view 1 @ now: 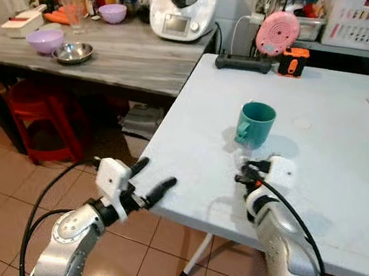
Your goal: Setting the table
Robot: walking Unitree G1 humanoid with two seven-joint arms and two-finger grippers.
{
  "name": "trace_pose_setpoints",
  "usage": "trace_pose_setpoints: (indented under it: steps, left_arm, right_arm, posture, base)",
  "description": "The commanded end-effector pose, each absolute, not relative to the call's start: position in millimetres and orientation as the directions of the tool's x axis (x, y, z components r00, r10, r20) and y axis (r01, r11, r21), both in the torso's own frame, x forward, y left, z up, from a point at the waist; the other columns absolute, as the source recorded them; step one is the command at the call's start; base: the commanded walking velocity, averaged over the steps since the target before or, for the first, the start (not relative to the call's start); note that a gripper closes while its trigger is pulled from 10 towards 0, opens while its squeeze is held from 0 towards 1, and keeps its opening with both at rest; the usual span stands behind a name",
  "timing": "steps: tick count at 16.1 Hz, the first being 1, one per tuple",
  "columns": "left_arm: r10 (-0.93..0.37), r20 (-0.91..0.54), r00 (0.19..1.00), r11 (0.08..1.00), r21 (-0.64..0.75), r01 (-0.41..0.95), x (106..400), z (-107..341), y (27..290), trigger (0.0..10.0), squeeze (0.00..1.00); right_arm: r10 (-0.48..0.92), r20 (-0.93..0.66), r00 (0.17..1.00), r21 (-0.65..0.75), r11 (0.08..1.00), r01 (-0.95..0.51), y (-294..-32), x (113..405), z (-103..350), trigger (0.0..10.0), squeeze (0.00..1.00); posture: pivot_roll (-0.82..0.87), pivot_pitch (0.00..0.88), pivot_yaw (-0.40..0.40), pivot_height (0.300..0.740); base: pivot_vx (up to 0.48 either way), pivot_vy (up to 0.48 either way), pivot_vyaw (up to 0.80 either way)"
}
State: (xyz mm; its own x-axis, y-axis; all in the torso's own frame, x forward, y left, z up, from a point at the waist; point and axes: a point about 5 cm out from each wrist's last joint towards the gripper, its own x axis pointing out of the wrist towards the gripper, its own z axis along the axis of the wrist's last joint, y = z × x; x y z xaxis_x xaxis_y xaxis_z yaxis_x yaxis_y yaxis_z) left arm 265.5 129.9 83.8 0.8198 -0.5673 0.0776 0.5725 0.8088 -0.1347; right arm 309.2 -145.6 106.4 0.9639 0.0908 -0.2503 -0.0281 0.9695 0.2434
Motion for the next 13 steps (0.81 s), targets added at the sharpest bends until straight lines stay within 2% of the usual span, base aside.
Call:
trace_pose_setpoints:
  steps: [1, 2, 3, 6, 11, 13]
  left_arm:
    - [-0.498, 0.055, 0.866, 0.858, -0.112, 0.501, 271.6, 81.8, 138.3, 10.0, 0.00]
    - [-0.469, 0.037, 0.883, 0.876, -0.109, 0.470, 274.4, 80.2, 139.1, 10.0, 0.00]
    - [-0.402, 0.017, 0.915, 0.910, -0.105, 0.402, 280.5, 78.8, 141.1, 10.0, 0.00]
    - [-0.406, 0.038, 0.913, 0.897, -0.173, 0.406, 284.8, 80.7, 136.9, 10.0, 0.00]
    - [-0.408, 0.059, 0.911, 0.892, -0.188, 0.412, 286.6, 82.3, 130.8, 10.0, 0.00]
    - [-0.409, 0.058, 0.911, 0.891, -0.187, 0.413, 286.6, 82.0, 130.6, 10.0, 0.00]
  right_arm:
    - [0.078, -0.219, 0.973, 0.244, 0.970, -0.023, -143.4, 304.4, 114.5, 0.0, 0.00]
    - [0.070, -0.195, 0.978, 0.255, 0.967, -0.018, -144.1, 301.5, 115.9, 1.2, 0.00]
    - [0.047, -0.169, 0.984, 0.237, 0.971, -0.005, -146.5, 297.8, 116.7, 10.0, 0.00]
    - [0.012, -0.121, 0.993, 0.203, 0.979, 0.012, -151.4, 293.9, 122.3, 10.0, 0.00]
    - [-0.023, -0.124, 0.992, 0.184, 0.982, 0.045, -159.6, 291.5, 120.2, 10.0, 0.00]
    - [-0.020, -0.118, 0.993, 0.172, 0.984, 0.040, -159.3, 291.8, 119.6, 10.0, 0.00]
  posture:
    - [-0.06, 0.000, 0.098, 0.740]
    - [-0.06, 0.000, 0.098, 0.740]
    - [-0.06, 0.000, 0.098, 0.740]
    - [-0.06, 0.000, 0.098, 0.740]
    - [-0.08, 0.000, 0.106, 0.740]
    - [-0.08, 0.000, 0.106, 0.740]
  base:
    - [0.000, 0.000, 0.00]
    - [0.000, 0.000, 0.00]
    - [0.000, 0.000, 0.00]
    - [0.000, 0.000, 0.00]
    - [0.000, 0.277, -0.76]
    - [0.000, 0.364, 0.00]
